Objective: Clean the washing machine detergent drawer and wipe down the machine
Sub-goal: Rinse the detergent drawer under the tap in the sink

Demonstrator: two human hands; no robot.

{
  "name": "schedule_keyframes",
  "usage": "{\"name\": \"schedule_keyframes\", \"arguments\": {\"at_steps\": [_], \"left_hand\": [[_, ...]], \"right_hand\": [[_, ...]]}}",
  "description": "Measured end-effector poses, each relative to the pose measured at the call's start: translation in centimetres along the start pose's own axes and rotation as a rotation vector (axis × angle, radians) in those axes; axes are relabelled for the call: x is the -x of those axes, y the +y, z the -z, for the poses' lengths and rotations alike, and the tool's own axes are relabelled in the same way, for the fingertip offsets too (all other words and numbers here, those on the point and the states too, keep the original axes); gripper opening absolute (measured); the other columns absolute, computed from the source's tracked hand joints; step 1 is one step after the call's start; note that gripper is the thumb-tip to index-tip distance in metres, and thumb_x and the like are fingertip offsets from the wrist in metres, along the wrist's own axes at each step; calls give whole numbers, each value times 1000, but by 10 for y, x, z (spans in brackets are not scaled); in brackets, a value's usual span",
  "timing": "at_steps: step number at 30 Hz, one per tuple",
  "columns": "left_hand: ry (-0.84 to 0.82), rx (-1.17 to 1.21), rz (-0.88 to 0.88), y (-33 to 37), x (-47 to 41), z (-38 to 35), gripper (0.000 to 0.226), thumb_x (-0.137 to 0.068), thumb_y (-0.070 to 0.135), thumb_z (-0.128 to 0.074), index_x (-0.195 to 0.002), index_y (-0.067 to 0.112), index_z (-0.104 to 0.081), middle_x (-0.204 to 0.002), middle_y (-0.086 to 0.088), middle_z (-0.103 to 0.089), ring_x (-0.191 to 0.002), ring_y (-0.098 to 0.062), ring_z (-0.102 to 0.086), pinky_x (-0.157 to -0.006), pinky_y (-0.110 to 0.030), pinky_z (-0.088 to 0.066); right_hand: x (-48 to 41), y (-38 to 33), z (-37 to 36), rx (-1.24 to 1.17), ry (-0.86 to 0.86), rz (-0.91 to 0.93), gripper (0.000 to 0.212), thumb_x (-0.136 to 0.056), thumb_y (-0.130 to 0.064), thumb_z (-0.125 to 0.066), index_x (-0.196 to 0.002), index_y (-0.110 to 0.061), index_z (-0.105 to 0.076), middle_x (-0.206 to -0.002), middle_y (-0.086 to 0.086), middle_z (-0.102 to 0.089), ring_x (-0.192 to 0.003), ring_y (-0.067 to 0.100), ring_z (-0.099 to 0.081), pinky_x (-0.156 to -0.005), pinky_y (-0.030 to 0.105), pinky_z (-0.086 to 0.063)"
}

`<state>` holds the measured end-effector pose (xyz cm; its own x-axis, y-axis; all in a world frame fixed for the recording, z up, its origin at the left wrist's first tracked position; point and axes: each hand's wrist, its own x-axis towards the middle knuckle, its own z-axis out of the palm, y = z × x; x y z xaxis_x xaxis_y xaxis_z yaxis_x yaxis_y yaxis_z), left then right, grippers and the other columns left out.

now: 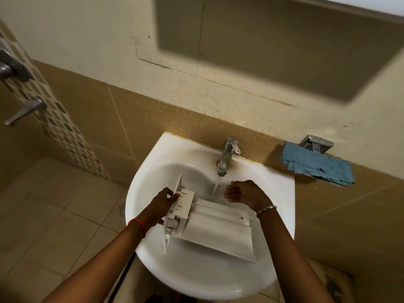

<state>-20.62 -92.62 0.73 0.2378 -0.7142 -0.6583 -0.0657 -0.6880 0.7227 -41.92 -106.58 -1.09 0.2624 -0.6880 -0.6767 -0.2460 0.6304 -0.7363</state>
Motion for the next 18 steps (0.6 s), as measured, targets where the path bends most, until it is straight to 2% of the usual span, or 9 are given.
{"name": "schedule_keyframes", "arguments": {"at_steps": [5,8,13,15,18], "left_hand": [[-5,-33,-5,0,0,0,23,-98,35,-39,-105,13,-39,-82,-2,-57,-69,-14,-55,-53,-30,-48],[-6,-41,-1,0,1,0,23,-98,35,-39,-106,14,-40,-80,-1,-58,-66,-13,-55,-46,-25,-45],[-36,-30,-1,-1,0,2,23,-98,35,-39,-104,13,-40,-79,-1,-59,-66,-13,-56,-46,-26,-46],[-44,-33,-3,0,-1,2,23,-98,35,-39,-104,13,-39,-78,-2,-59,-64,-13,-56,-45,-25,-45],[-51,-31,7,1,-1,2,22,-98,35,-38,-105,14,-38,-78,-2,-59,-64,-13,-55,-47,-27,-46]], "right_hand": [[-22,1,-25,-630,-176,-166,30,-98,-9,-37,-86,9,-57,-67,23,-67,-67,33,-66,-53,38,-57],[-29,4,-42,-827,-220,-191,30,-96,-4,-34,-80,6,-57,-63,19,-63,-72,28,-58,-52,34,-57],[-28,5,-50,-753,-333,-129,48,-96,-5,-33,-58,-1,-62,-60,12,-60,-52,21,-62,-49,23,-52],[-20,3,-43,-673,-372,-100,41,-89,-3,-38,-56,-4,-62,-59,10,-58,-50,18,-59,-47,21,-49],[-6,0,-24,-520,-378,-82,25,-76,-10,-46,-56,-9,-61,-56,5,-56,-48,15,-55,-47,20,-46]]}}
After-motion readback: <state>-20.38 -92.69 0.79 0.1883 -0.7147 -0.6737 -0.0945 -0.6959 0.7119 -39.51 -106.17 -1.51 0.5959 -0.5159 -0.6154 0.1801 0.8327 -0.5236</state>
